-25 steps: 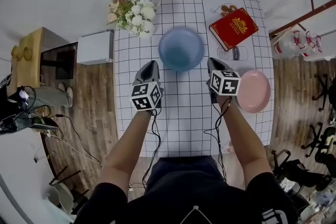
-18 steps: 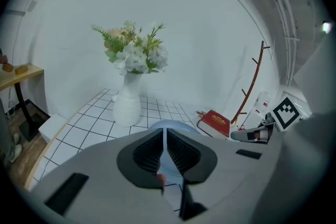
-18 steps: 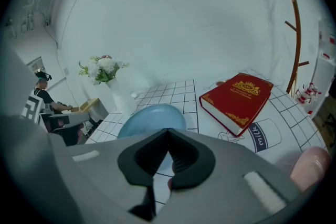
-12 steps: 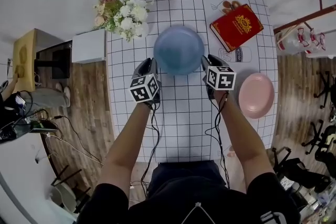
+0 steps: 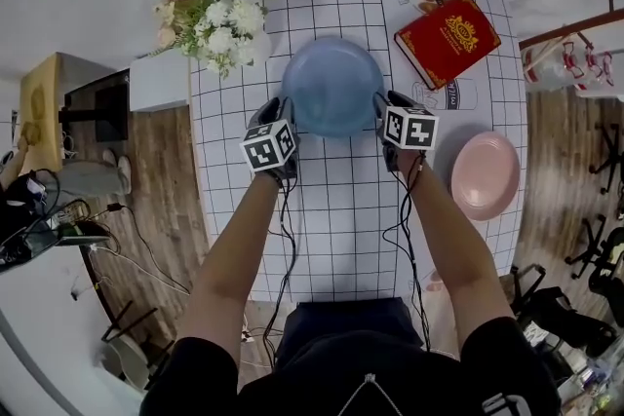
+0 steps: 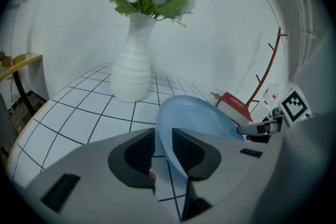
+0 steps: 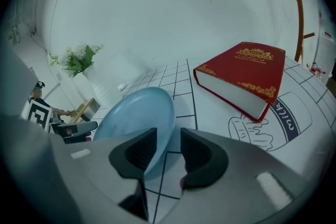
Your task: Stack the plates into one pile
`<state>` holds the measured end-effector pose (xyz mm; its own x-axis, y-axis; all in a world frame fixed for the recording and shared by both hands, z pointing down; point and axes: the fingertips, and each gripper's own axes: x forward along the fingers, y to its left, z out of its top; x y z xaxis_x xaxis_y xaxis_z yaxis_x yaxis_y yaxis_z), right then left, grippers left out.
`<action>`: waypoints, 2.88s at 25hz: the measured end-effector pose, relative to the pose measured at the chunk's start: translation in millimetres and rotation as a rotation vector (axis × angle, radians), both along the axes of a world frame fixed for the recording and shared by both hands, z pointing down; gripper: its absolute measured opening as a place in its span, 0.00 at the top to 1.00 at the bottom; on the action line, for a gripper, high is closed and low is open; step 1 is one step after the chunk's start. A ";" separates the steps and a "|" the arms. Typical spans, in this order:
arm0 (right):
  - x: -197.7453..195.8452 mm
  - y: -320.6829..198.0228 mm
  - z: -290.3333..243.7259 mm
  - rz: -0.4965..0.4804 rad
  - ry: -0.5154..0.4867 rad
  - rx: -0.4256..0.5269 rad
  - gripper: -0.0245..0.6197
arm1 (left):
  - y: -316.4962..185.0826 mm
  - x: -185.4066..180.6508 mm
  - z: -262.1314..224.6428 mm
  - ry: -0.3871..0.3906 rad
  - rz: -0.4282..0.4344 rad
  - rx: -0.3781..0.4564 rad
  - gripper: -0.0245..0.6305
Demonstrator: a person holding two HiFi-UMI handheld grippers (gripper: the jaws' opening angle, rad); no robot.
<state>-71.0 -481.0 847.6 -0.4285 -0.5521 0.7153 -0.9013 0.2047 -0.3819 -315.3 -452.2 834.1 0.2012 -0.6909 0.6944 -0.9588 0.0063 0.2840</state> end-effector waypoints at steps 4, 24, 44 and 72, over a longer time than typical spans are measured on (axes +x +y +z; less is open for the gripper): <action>-3.1 -8.5 9.6 0.012 -0.012 -0.013 0.74 | -7.7 -2.4 15.0 -0.003 -0.005 -0.037 0.84; -3.0 -0.1 9.1 0.114 -0.041 -0.080 0.91 | -8.4 2.1 20.9 0.024 -0.030 -0.086 0.91; -13.3 53.3 -124.6 0.171 -0.203 0.041 0.93 | 54.8 -11.9 -108.9 0.222 -0.178 0.051 0.95; -29.6 199.5 -294.8 0.172 -0.308 0.191 0.94 | 198.3 -28.9 -282.5 0.251 -0.183 0.228 0.95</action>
